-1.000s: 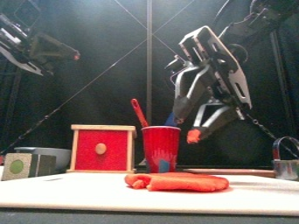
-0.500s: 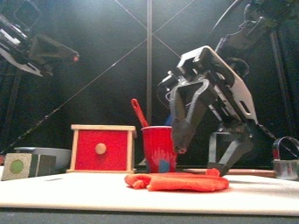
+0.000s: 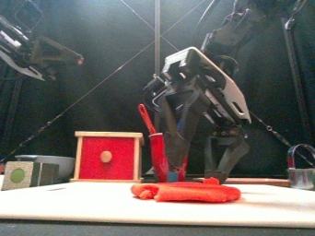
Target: Place dough onto plate
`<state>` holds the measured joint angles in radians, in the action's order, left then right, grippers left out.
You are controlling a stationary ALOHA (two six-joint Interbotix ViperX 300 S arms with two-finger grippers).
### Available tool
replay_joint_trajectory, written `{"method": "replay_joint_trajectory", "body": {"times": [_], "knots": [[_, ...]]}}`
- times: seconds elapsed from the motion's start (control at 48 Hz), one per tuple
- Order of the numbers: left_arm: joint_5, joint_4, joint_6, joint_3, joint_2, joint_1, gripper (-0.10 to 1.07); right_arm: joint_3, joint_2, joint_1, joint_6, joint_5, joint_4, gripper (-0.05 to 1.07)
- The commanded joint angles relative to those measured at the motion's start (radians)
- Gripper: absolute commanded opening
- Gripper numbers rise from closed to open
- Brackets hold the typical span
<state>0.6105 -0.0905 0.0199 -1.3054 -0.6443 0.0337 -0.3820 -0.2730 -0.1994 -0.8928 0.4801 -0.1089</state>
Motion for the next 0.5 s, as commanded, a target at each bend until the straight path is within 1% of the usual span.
{"method": "replay_joint_trajectory", "body": {"times": [0.0, 0.479], "knots": [[0.006, 0.002, -0.002, 0.011, 0.002, -0.003, 0.02, 0.006, -0.008, -0.008, 0.002, 0.000, 0.003, 1.03], [0.006, 0.002, -0.002, 0.011, 0.002, -0.005, 0.02, 0.009, -0.025, -0.014, -0.002, 0.014, 0.015, 1.02]]}}
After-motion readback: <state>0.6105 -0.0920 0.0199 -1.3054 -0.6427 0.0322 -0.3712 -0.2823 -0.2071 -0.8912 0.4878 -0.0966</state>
